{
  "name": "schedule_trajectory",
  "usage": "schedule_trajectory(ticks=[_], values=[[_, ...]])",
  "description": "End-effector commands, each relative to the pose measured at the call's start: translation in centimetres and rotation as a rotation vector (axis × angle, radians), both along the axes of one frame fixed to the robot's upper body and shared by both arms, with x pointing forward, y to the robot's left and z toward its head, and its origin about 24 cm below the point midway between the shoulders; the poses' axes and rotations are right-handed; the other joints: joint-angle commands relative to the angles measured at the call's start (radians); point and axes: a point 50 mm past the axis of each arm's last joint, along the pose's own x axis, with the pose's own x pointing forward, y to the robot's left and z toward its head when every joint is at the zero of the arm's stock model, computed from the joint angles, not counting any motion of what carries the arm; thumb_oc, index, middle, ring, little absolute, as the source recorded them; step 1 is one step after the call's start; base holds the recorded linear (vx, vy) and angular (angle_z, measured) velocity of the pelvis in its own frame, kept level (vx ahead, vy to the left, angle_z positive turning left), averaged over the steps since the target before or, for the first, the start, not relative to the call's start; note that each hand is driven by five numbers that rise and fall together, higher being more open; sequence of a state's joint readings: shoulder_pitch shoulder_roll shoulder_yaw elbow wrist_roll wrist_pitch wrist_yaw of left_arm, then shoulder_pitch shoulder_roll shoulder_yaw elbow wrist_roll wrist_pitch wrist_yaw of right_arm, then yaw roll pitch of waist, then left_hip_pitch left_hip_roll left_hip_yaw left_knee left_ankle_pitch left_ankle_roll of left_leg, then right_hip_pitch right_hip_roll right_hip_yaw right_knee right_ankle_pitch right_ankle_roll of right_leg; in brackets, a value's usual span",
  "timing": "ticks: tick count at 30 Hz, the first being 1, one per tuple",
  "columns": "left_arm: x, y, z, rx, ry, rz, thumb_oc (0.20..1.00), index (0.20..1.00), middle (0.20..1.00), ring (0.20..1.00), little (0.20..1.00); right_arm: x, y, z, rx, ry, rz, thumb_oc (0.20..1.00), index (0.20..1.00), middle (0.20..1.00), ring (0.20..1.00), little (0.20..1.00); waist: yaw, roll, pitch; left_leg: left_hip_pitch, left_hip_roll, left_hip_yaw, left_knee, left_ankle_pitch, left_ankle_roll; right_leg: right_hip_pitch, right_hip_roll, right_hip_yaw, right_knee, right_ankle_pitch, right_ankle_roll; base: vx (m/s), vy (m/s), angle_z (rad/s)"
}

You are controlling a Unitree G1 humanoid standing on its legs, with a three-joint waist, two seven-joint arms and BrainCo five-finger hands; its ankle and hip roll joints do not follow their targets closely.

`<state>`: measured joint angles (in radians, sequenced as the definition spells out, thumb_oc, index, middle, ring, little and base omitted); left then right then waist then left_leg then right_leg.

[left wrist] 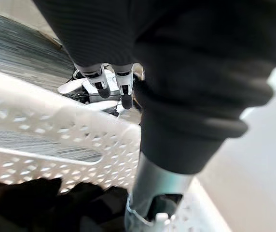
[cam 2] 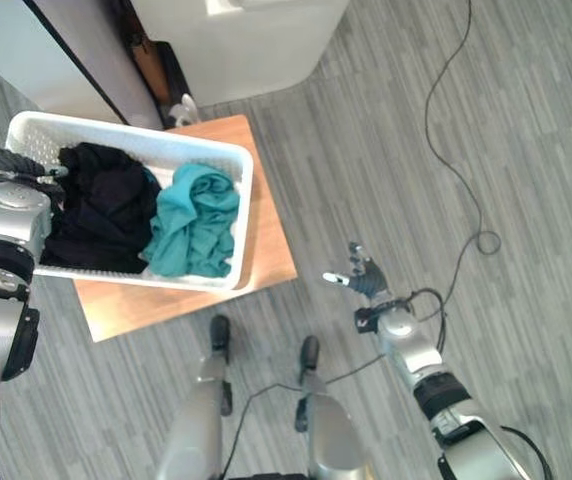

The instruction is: Grab the laundry basket,head to the washer,open it,put in the laundry and shut it.

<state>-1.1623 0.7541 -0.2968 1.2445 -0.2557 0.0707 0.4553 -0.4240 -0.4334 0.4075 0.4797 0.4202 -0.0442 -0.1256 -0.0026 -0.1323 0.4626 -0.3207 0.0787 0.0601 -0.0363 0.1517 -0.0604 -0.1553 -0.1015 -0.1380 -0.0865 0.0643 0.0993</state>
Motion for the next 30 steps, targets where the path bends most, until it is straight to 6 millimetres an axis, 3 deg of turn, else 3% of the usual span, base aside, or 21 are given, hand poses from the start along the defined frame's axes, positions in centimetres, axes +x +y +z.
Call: schedule_trajectory(ticks=[1,8,13,19,27,28,29,30], values=[[-1.6,2.8,2.3,0.049,-0.024,0.11,1.0,1.0,1.0,1.0,1.0,-0.1,-0.6,1.6,0.047,-0.084,0.018,1.0,1.0,1.0,1.0,1.0,0.021,0.002,-0.023,-0.027,0.01,-0.026,0.144,-0.12,0.009,-0.075,-0.059,-0.048,0.108,-0.001,0.041,0.0,0.0,0.0],[-4.0,5.9,3.4,0.063,-0.046,0.215,1.0,1.0,1.0,1.0,1.0,-0.9,-0.2,2.4,0.072,-0.136,0.082,1.0,1.0,1.0,1.0,1.0,0.024,-0.029,-0.01,-0.057,0.022,-0.029,0.16,-0.128,0.002,-0.089,-0.047,-0.051,0.092,0.009,0.045,0.01,-0.014,-0.01],[-4.9,7.0,2.8,0.078,-0.014,0.246,1.0,1.0,1.0,1.0,1.0,-1.5,-0.1,2.5,0.097,-0.143,0.104,1.0,1.0,1.0,1.0,1.0,0.022,-0.046,-0.006,-0.078,0.025,-0.033,0.168,-0.129,0.0,-0.101,-0.045,-0.054,0.087,0.016,0.047,0.01,-0.005,0.0],[-3.4,5.5,-0.5,-0.112,0.027,0.105,1.0,1.0,1.0,1.0,1.0,-1.8,-0.7,2.0,0.093,-0.113,0.078,1.0,1.0,1.0,1.0,1.0,0.024,-0.041,-0.004,-0.094,0.021,-0.045,0.166,-0.128,0.002,-0.107,-0.046,-0.069,0.084,0.017,0.046,0.02,-0.009,0.04],[-3.1,5.1,-0.9,-0.117,0.077,0.067,1.0,1.0,1.0,1.0,1.0,-1.9,-1.6,3.2,0.09,-0.153,0.075,1.0,1.0,1.0,1.0,1.0,0.014,-0.046,-0.002,-0.103,0.023,-0.047,0.17,-0.128,0.001,-0.116,-0.042,-0.066,0.083,0.023,0.047,0.0,0.0,0.0],[-2.9,4.9,-1.0,-0.114,0.087,0.051,0.793,0.793,0.793,0.793,0.793,-2.0,-1.8,3.5,0.085,-0.165,0.073,1.0,1.0,1.0,1.0,1.0,0.012,-0.044,-0.003,-0.103,0.022,-0.048,0.169,-0.128,0.001,-0.115,-0.042,-0.066,0.08,0.023,0.047,0.0,0.0,0.0],[-2.9,4.9,-1.0,-0.114,0.087,0.051,0.664,0.664,0.664,0.664,0.664,-2.0,-1.8,3.5,0.085,-0.165,0.072,1.0,1.0,1.0,1.0,1.0,0.012,-0.044,-0.003,-0.103,0.022,-0.048,0.169,-0.128,0.001,-0.115,-0.042,-0.066,0.08,0.023,0.047,0.0,0.0,0.0],[-2.8,4.7,-1.5,-0.119,0.106,0.038,0.391,0.391,0.391,0.391,0.391,-2.1,-2.1,3.6,0.085,-0.17,0.065,1.0,1.0,1.0,1.0,1.0,0.01,-0.042,-0.005,-0.102,0.021,-0.049,0.167,-0.127,0.001,-0.115,-0.043,-0.066,0.08,0.022,0.046,0.0,0.0,0.0]])
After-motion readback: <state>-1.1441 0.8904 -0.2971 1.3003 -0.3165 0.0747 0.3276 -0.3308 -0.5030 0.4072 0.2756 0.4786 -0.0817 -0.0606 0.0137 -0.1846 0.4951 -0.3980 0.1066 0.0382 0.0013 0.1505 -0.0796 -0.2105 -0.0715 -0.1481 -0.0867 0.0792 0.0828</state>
